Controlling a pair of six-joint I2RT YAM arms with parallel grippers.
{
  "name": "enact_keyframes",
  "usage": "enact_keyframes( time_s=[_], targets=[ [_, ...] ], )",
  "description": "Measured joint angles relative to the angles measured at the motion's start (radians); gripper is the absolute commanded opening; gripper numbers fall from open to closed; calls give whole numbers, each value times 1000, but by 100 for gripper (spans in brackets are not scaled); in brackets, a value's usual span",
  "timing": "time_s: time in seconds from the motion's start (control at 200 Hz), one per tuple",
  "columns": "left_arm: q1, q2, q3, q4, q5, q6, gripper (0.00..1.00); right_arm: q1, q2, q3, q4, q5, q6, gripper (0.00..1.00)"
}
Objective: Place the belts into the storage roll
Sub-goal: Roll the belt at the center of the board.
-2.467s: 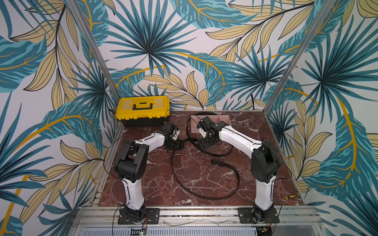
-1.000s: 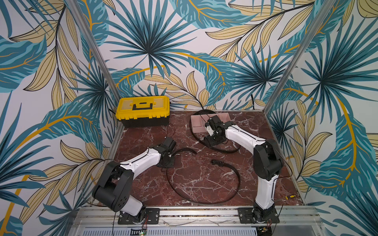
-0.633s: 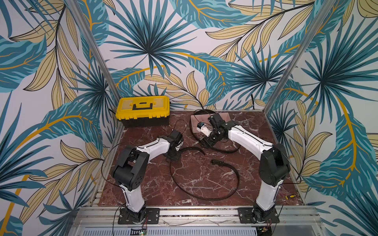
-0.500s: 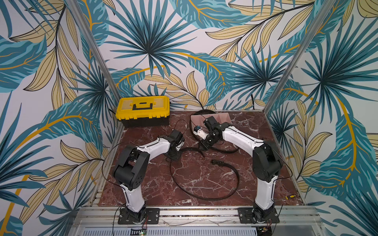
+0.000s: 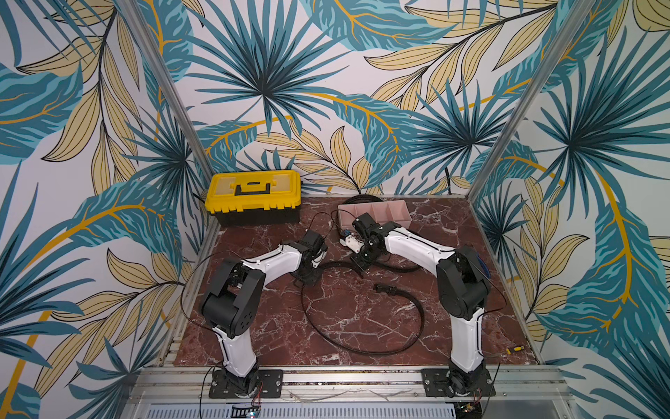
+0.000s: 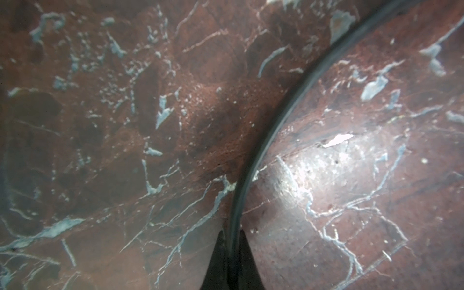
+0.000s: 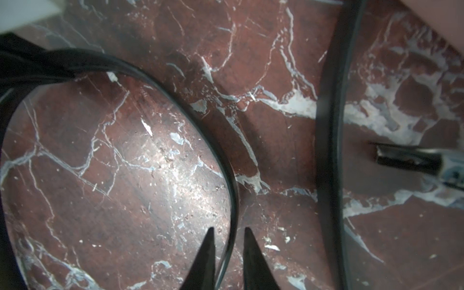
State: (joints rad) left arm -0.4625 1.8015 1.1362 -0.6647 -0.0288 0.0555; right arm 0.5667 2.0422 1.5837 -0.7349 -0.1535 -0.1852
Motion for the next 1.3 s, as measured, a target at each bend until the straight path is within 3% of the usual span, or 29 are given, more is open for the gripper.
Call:
enact_keyframes(
  time_s=[0.17,0.345,0.476,0.651,0.721,0.871,0.971,1.056,1.101,1.127,1.212,1.302],
  targets=[
    [0,-13,-10,24,-1,-27,1,0,9,-26,5,-1,47,20],
    [0,-35,-33,43,0,-50,1,0,10,-37,5,-11,89,28],
    [0,-35,-33,49,0,-58,1,2,10,-55,23,-16,112,26],
    [0,-36,-33,54,3,-67,4,3,11,-67,37,-15,151,14],
    [-1,-37,-33,56,7,-72,11,3,13,-68,48,-14,176,0],
    [-1,-61,-44,60,14,-115,36,3,14,-67,70,-4,242,0],
    [-2,-109,-53,63,20,-177,54,3,21,-41,69,26,363,0],
    [-2,-172,-61,66,20,-243,70,4,33,-10,85,26,547,0],
    [-2,-211,-67,68,18,-285,73,3,38,-3,99,23,639,0],
    [-2,-235,-69,68,13,-303,81,4,40,-1,108,21,703,0],
    [0,-320,-76,70,-10,-390,81,6,49,7,111,23,873,0],
    [0,-401,-83,74,-12,-481,74,9,62,31,106,29,1052,0]
  ],
)
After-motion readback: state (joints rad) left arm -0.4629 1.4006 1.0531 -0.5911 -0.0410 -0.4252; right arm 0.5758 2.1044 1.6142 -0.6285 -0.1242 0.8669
